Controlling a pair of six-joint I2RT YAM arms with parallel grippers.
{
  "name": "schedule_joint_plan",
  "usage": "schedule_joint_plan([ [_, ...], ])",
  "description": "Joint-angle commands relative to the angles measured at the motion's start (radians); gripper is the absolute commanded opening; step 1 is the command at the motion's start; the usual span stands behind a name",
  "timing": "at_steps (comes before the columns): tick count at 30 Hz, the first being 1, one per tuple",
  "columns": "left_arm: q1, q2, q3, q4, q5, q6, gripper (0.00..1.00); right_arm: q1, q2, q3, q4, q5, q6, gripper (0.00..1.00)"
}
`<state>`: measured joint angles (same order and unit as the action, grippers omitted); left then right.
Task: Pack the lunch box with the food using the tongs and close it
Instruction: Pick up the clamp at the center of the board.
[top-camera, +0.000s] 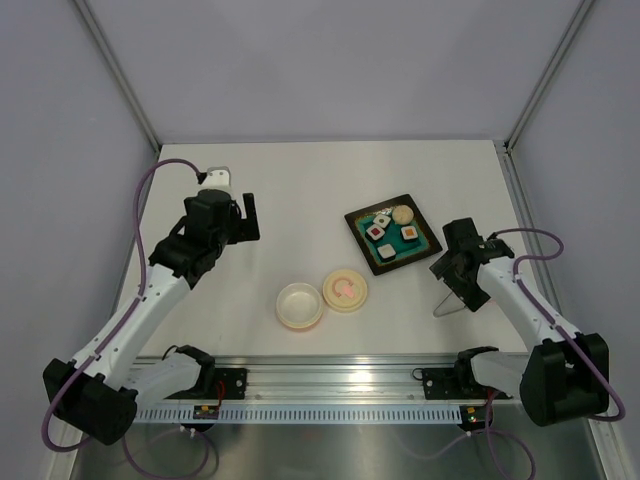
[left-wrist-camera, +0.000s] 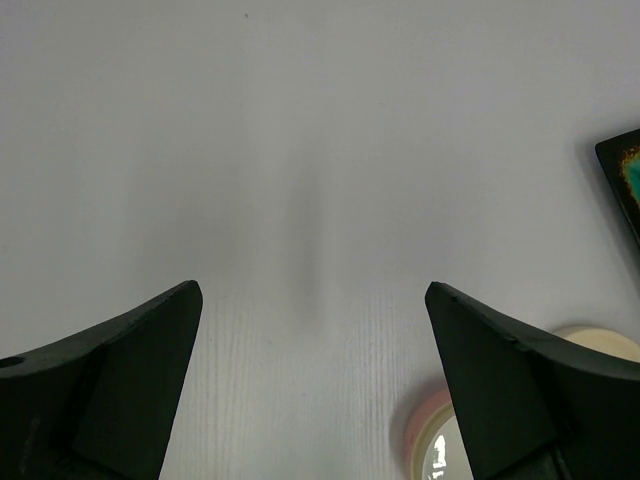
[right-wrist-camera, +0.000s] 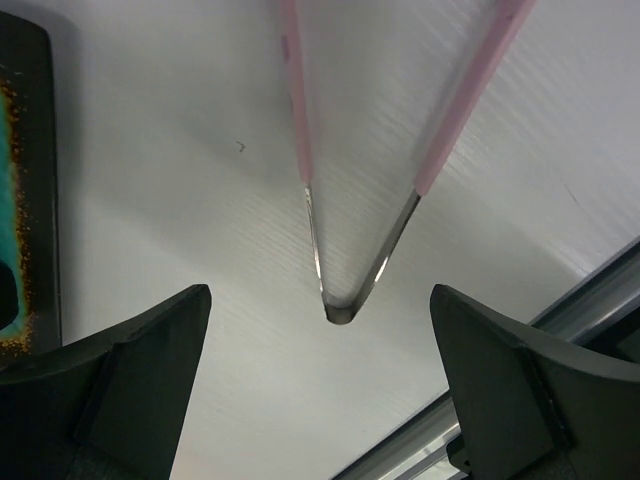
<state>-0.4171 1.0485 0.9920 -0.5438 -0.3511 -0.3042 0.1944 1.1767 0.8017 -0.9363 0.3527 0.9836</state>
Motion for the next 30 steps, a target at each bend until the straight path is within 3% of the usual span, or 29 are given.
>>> schedule_joint_plan([
  [1, -0.002, 0.01, 0.019, 0.03, 0.023, -0.006, 0.99, -0.001, -0.04, -0.054, -0.02, -0.012, 0.136, 0.99],
  [12, -0.002, 0.018, 0.013, 0.022, 0.024, -0.007, 0.99, -0.029, 0.072, -0.168, 0.201, -0.031, 0.052, 0.98],
  [30, -0.003, 0.041, 0.017, 0.021, 0.026, -0.013, 0.99, -0.027, 0.224, -0.113, 0.35, -0.116, -0.16, 0.65],
])
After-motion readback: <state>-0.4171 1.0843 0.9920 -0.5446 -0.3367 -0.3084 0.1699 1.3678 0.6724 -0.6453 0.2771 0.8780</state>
